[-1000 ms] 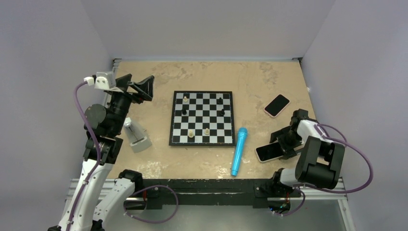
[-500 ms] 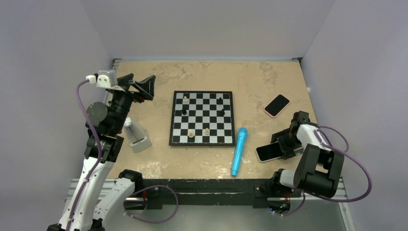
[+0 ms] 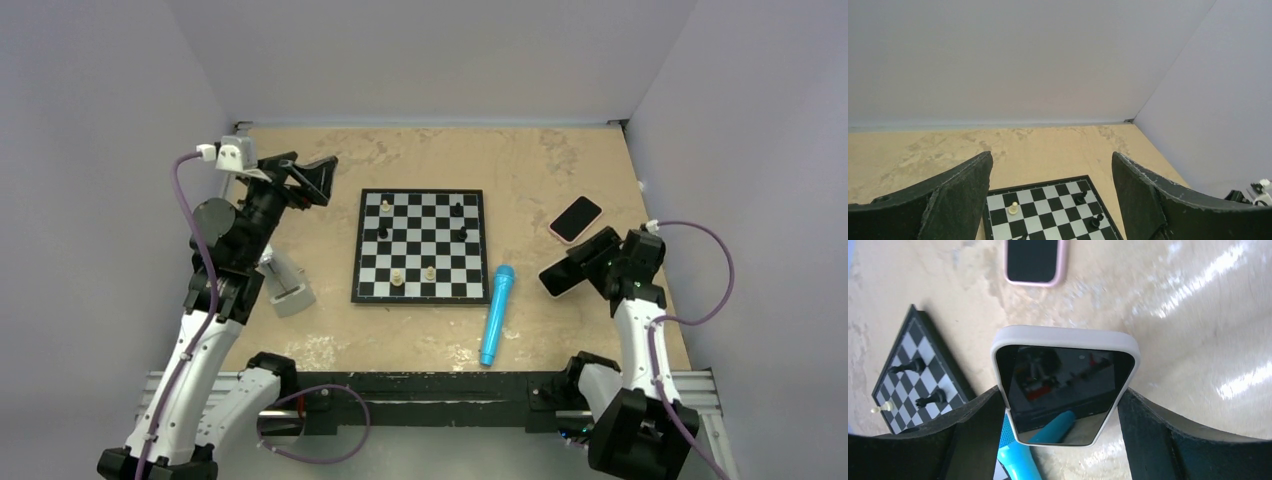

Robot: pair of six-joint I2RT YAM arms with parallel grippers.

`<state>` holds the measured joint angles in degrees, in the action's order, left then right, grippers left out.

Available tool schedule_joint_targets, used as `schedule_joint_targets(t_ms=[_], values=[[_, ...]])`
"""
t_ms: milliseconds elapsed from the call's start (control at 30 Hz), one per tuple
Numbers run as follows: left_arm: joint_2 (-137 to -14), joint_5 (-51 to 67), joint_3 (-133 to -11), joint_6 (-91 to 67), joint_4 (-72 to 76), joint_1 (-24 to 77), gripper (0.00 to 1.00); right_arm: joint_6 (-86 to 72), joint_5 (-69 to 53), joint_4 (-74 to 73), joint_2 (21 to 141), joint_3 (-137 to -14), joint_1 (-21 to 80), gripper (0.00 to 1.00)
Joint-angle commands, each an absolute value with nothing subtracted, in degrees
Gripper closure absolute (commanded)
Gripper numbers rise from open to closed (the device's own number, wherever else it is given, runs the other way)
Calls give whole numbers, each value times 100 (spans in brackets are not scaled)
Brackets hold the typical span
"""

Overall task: Take the phone out of the phone case
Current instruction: Pick up the phone at the center of the board.

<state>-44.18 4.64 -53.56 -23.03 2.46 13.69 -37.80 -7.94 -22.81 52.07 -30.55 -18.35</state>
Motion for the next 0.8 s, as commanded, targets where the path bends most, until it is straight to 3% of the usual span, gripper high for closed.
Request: schedule_joint_targets(t_ms=[0,367,767], values=[[-4682,1044,-5461,-2701,487,1424,10,-2963,-1099,-1459,4968,-3387,-1830,100],[-5621,2091,-5975,-2925,137,1666,13,-2380,-1470,-949,4624,-3877,-1444,100],[-6350,2694,-6407,-3237,-424,2249,15,-2078,-885,90,5375,-4790,2234,100]])
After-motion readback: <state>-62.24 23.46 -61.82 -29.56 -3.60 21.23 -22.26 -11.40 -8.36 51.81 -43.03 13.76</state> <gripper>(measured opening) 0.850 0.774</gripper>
